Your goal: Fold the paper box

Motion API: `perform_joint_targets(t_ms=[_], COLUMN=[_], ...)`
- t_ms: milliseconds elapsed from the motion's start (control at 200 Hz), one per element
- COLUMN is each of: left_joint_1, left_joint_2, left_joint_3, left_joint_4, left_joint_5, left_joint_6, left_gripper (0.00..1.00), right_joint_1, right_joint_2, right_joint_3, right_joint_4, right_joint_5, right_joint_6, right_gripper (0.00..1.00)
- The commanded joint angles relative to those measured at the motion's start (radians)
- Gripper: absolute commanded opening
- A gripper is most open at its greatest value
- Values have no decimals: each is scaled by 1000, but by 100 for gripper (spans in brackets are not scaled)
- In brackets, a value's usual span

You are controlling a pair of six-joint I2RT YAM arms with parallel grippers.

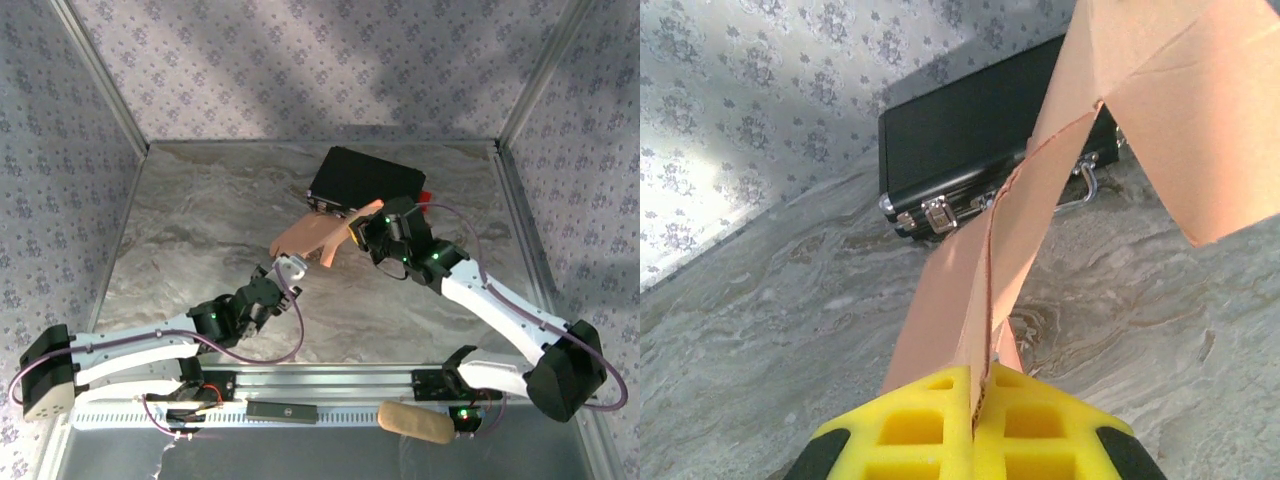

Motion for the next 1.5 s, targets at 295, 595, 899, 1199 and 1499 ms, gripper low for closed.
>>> perform_joint_targets(t_ms=[295, 595, 899, 1199, 1499], left_joint_1=[37, 241, 510, 634, 642], left_joint_2=[-317, -278, -207, -215, -172], left_joint_3=[247, 391, 345, 145, -13], left_joint_4=[-368, -688, -774, -670, -472], left_joint_5=[-9, 168, 457, 579, 661], left_joint_6=[-372, -642, -668, -632, -638], left_gripper=[54, 56, 53, 39, 38], right_joint_1=[200, 317, 148, 97, 113], right_joint_2=[-175, 21, 308, 375, 398], right_joint_3=[343, 512, 374, 168, -11], right_joint_4=[-588, -706, -222, 139, 414], right_joint_5=[416, 534, 233, 51, 58], right_joint_6=[11, 164, 160, 53, 50], right_gripper=[0, 0, 0, 0, 0])
